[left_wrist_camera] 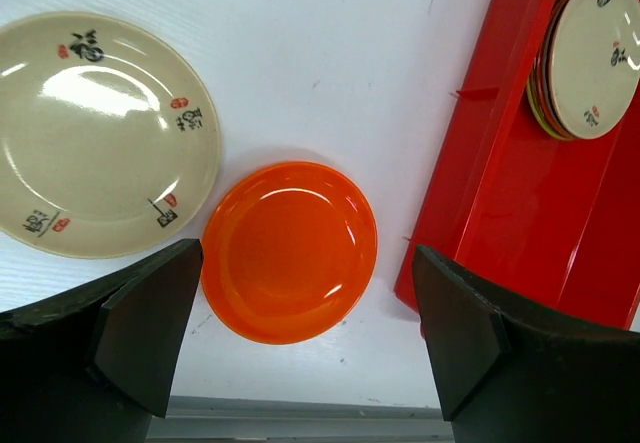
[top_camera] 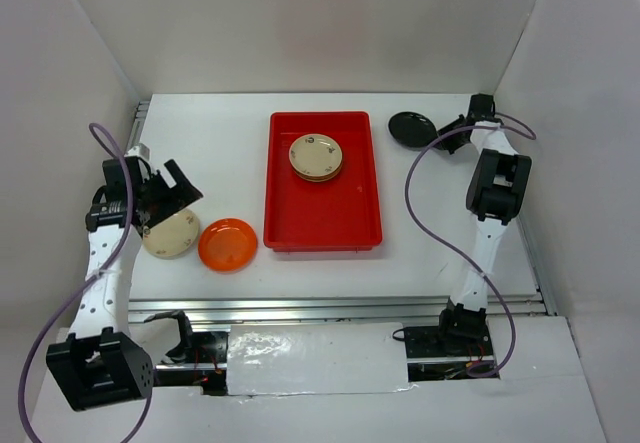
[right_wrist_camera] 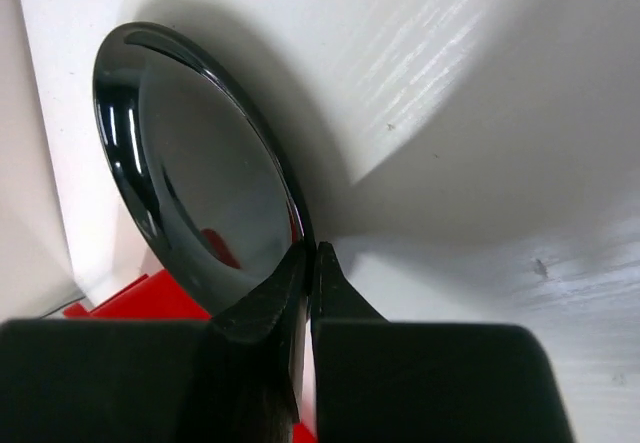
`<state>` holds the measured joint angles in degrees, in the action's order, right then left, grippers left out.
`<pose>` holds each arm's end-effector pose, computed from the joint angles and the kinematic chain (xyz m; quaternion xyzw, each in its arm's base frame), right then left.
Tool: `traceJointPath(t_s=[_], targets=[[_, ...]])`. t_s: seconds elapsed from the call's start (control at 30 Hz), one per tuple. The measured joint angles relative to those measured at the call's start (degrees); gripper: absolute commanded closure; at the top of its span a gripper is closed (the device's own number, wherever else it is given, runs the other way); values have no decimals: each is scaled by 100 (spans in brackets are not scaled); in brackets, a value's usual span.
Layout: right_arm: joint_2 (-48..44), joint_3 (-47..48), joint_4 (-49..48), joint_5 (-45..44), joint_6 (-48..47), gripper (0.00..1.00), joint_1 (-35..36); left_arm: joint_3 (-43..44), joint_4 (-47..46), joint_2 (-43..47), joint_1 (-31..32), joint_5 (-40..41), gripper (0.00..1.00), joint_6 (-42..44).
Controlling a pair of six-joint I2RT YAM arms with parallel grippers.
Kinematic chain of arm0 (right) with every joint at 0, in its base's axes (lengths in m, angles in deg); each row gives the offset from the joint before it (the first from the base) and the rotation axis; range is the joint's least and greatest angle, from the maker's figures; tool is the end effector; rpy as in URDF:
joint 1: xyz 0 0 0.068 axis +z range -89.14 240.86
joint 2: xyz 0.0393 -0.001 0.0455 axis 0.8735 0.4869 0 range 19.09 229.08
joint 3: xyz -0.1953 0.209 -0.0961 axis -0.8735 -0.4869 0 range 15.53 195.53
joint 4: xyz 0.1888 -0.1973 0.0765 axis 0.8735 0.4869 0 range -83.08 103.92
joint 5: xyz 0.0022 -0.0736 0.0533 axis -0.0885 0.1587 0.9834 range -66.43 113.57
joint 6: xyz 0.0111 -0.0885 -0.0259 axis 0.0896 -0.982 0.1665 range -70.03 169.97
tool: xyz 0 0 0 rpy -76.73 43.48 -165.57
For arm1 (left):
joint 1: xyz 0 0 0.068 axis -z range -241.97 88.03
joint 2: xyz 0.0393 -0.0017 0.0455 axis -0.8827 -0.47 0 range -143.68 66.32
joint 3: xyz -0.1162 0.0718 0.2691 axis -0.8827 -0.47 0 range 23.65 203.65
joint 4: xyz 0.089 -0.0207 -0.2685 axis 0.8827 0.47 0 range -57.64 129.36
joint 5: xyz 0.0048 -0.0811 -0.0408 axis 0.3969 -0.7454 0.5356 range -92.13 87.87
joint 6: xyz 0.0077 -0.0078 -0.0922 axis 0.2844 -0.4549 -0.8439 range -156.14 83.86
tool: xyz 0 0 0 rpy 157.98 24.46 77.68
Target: Place the plates into the plastic bin on the countertop
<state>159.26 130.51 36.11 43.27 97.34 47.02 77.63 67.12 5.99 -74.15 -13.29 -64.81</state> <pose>0.5922 -0.1170 0.1176 0.4326 0.8340 0.2428 0.2415 0.2630 0.0403 0.2961 -0.2785 0.8631 -0.1466 0.3949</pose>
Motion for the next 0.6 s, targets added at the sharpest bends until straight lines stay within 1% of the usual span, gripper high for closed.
traceJointPath(t_s=[0.07, 0.1, 0.17, 0.23, 0.27, 0.4, 0.47, 0.53, 0.6], targets=[[-144, -313, -240, -50, 2, 100, 20, -20, -7, 184, -17, 129, 1, -22], [-321, -651, -472, -72, 39, 100, 26, -57, -9, 293, -31, 223, 1, -50], [-828, -1506, -870, -186, 151, 100, 50, -164, 15, 542, -63, 474, 1, -181], [-1464, -2236, -990, -407, 260, 100, 101, -240, 127, 782, -151, 848, 1, -337], [-1755, -2446, -970, -584, 273, 100, 144, -245, 208, 872, -199, 1034, 1, -446], [-2761, -2618, -1040, -1244, 249, 100, 490, -245, 385, 1075, -339, 1707, 1, -660], [-3292, -2612, -1147, -1491, 210, 100, 756, -245, 446, 1099, -354, 1869, 1, -752], [-3700, -2516, -1176, -1602, 122, 100, 1038, -245, 501, 1088, -343, 1967, 1, -778], [-3818, -2212, -1137, -1565, 4, 100, 1327, -245, 570, 1047, -313, 2092, 1, -796]])
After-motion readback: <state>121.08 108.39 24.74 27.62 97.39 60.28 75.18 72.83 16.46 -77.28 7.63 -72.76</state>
